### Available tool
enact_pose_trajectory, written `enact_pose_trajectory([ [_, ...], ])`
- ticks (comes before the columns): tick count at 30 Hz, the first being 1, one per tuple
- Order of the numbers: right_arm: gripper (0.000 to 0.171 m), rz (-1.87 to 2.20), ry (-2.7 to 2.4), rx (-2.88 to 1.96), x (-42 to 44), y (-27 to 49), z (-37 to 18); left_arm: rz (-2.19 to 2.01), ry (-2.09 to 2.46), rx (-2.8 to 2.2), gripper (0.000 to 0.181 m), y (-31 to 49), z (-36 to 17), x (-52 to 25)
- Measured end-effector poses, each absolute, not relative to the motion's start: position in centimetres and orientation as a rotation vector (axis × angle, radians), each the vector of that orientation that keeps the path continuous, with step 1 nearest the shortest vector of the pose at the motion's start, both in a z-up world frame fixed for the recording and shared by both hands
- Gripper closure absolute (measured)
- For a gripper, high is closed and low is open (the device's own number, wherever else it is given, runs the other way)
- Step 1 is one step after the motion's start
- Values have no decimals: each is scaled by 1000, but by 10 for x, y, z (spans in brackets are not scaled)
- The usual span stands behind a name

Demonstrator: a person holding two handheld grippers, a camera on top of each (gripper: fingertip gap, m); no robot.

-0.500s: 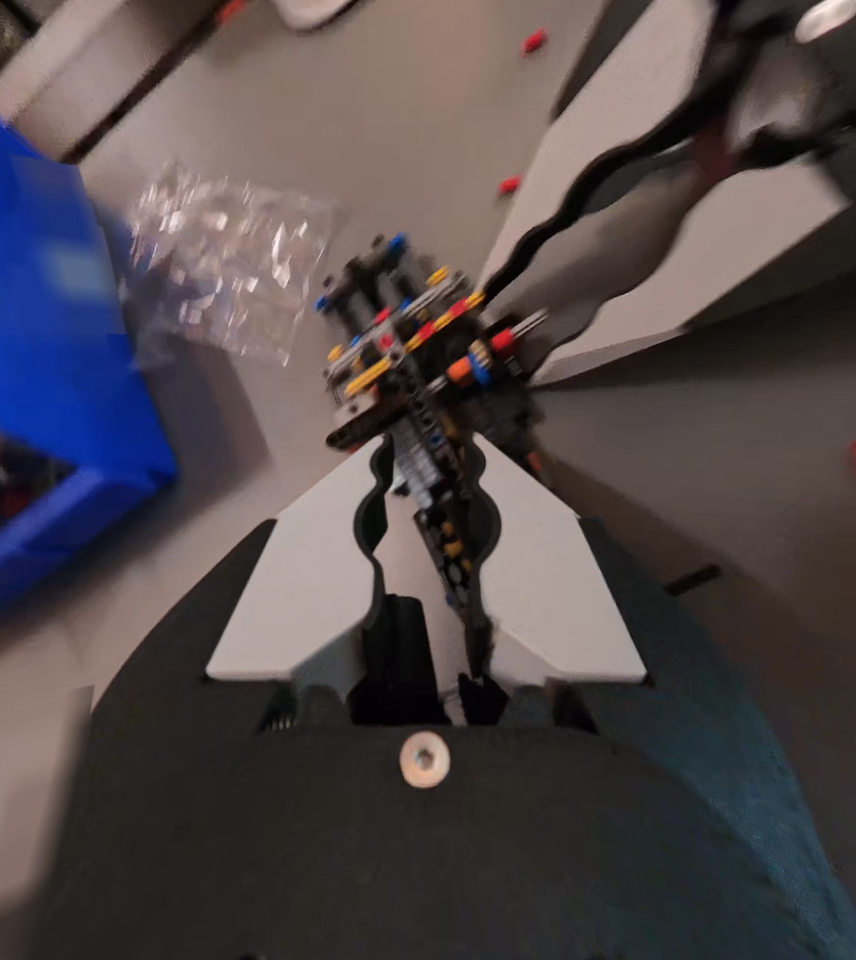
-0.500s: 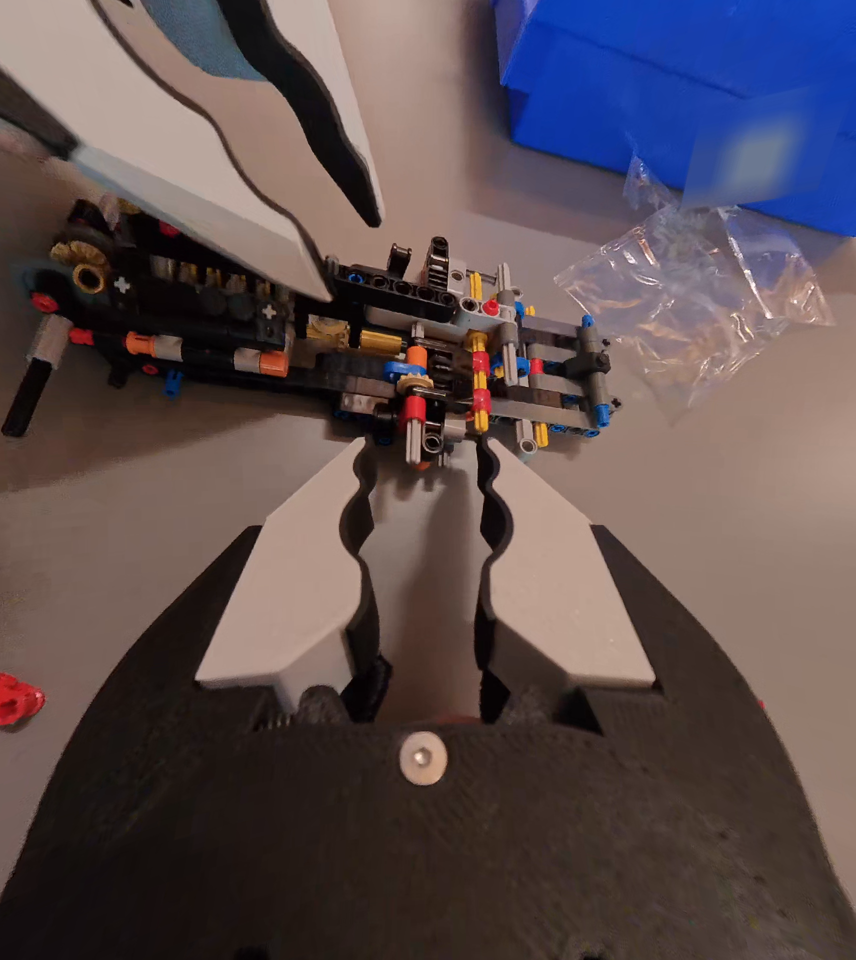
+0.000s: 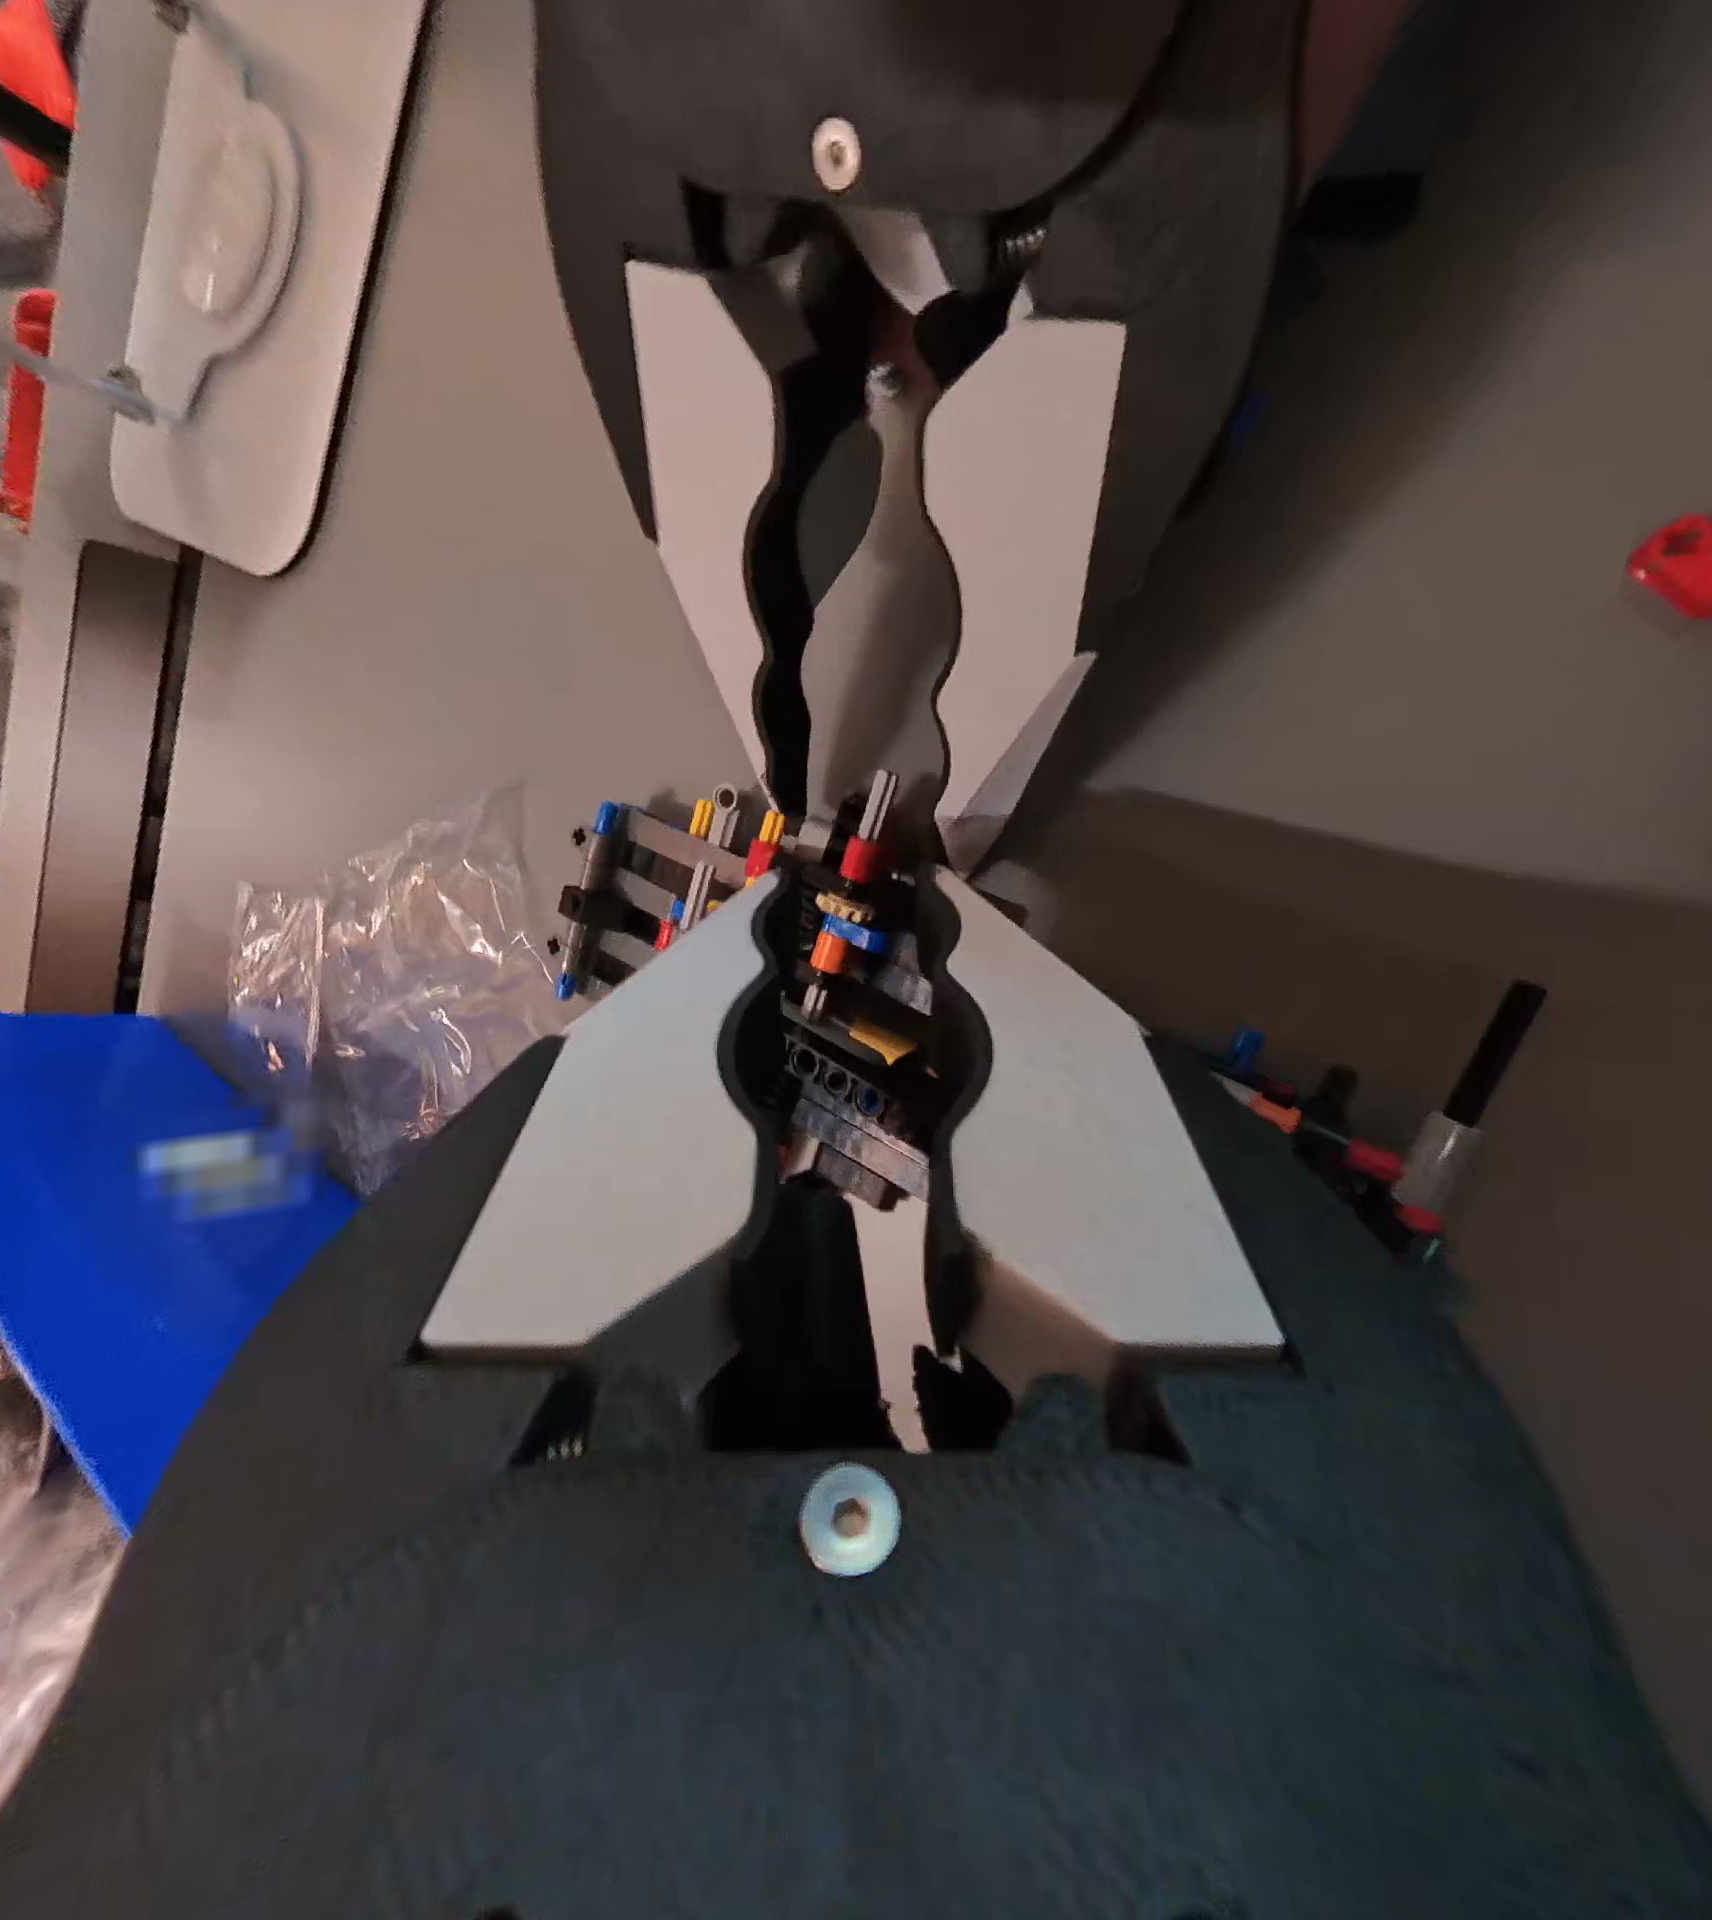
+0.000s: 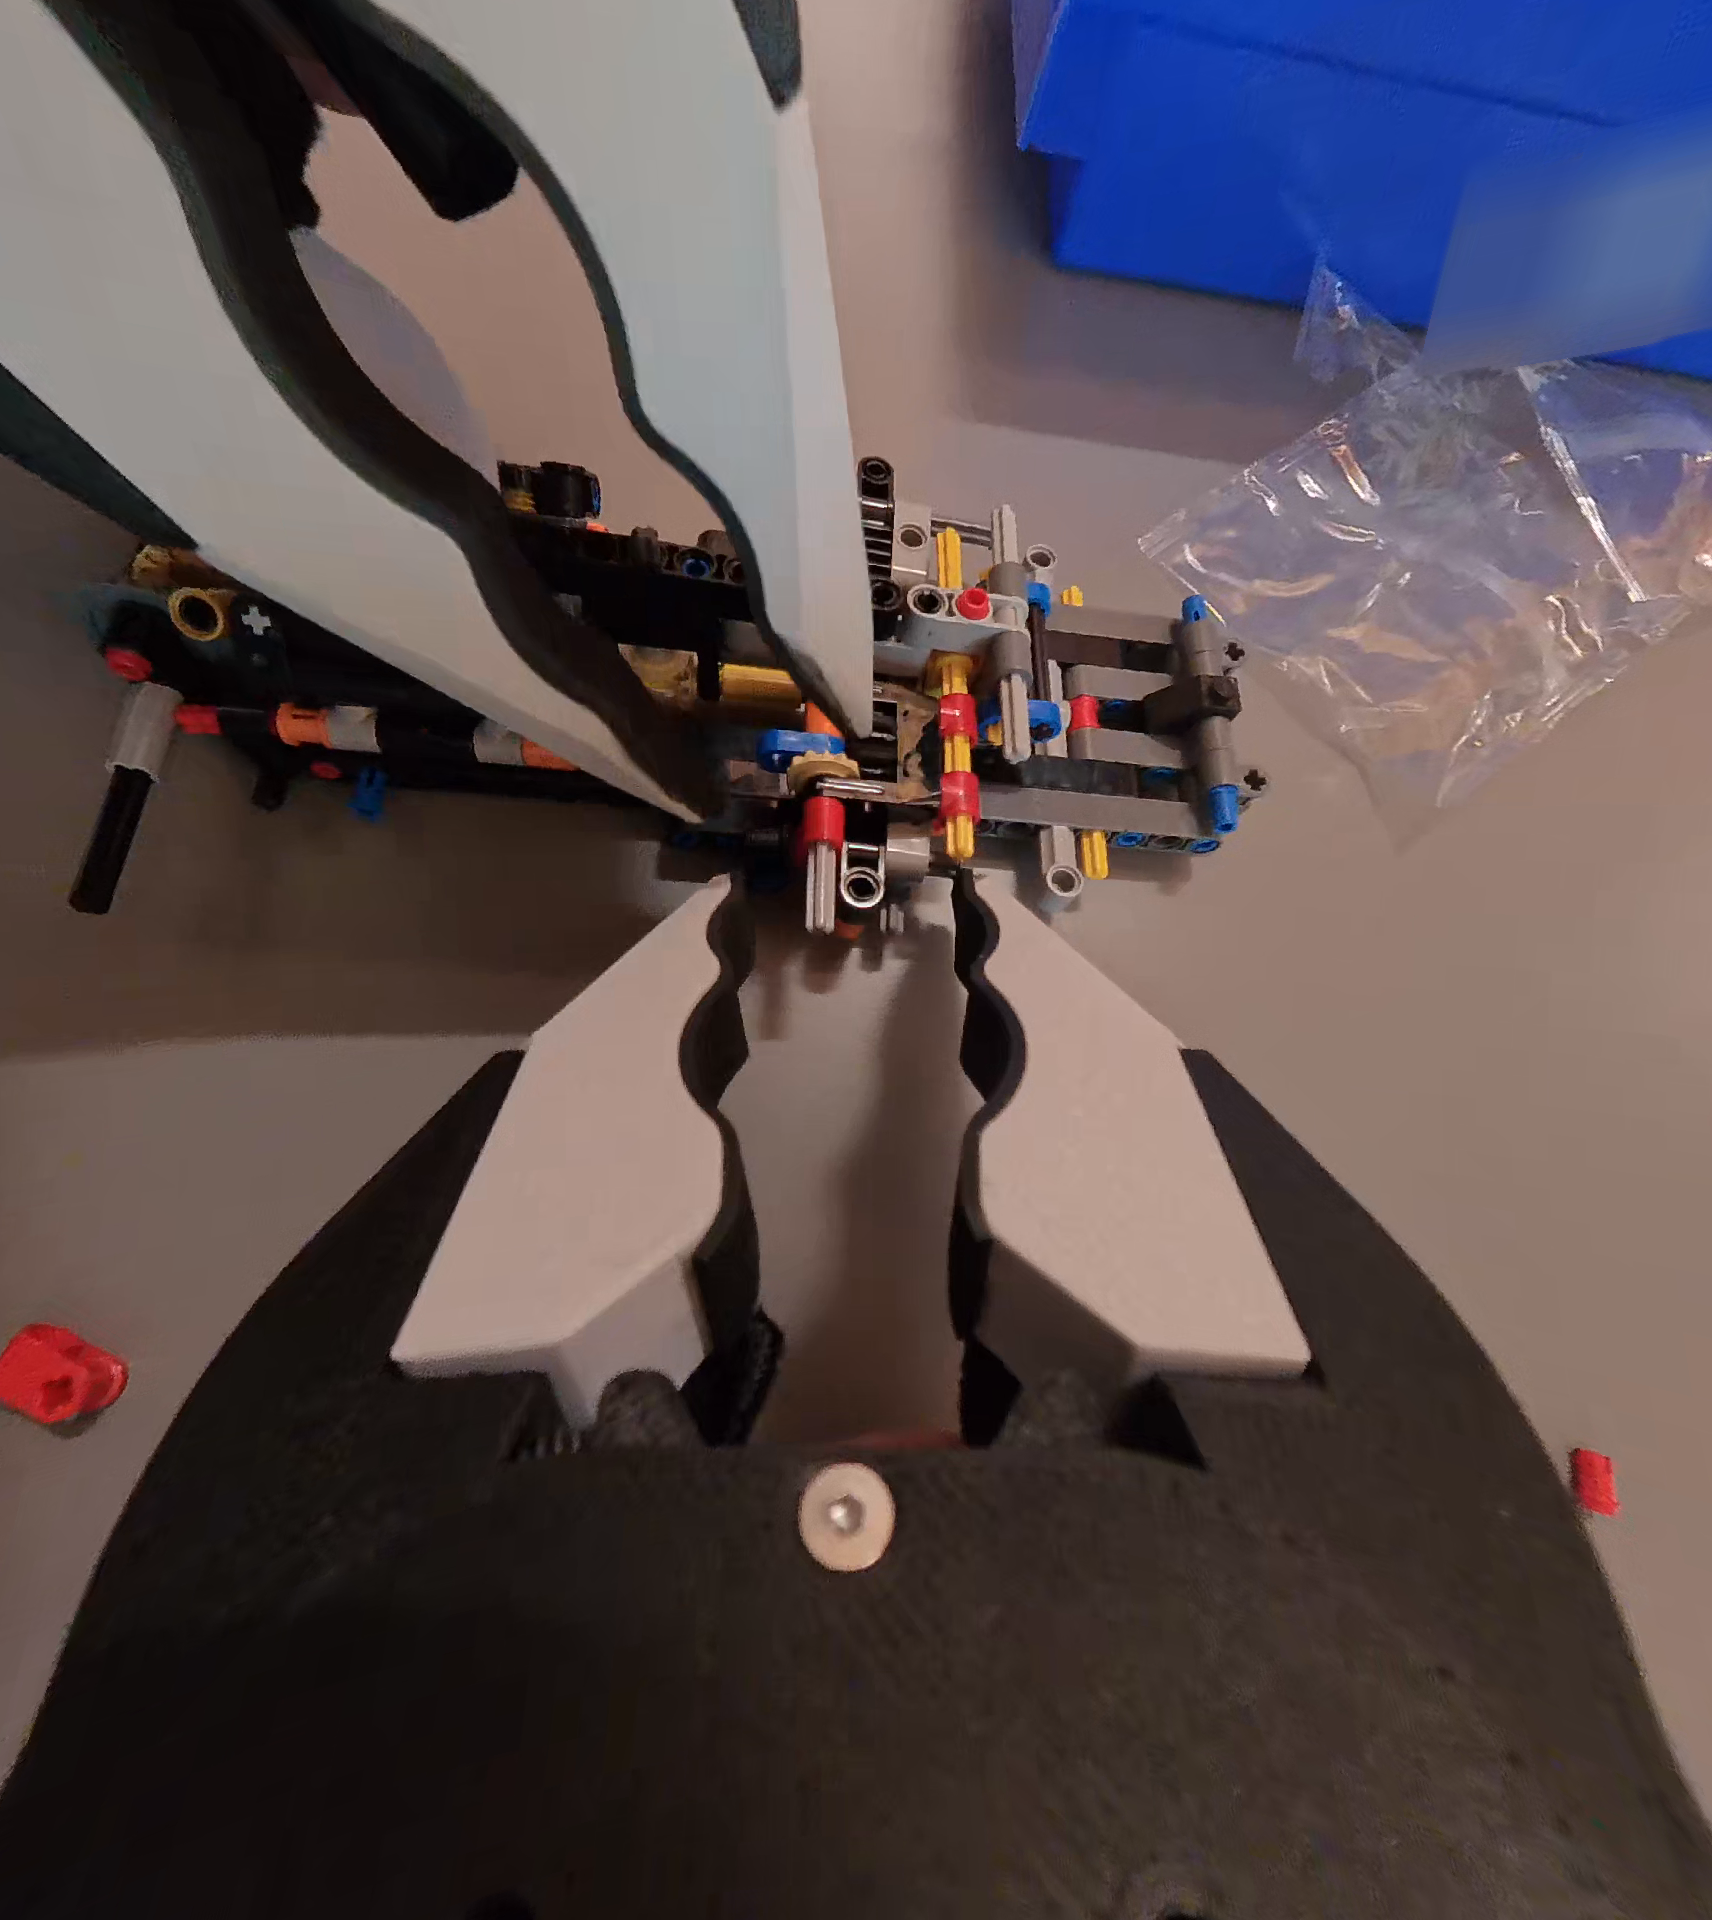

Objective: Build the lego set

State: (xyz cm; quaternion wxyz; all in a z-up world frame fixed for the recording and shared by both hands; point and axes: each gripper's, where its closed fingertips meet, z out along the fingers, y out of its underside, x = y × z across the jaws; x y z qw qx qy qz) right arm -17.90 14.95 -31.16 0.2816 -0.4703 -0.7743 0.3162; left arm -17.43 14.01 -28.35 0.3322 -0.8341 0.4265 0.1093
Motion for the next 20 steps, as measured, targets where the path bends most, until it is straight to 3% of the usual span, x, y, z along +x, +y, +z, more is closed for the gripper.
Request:
enact_pose_trajectory([
  [20, 136, 875, -2118, -1263, -180, 148, -314, 401, 1318, -2110, 166, 141, -303, -176],
])
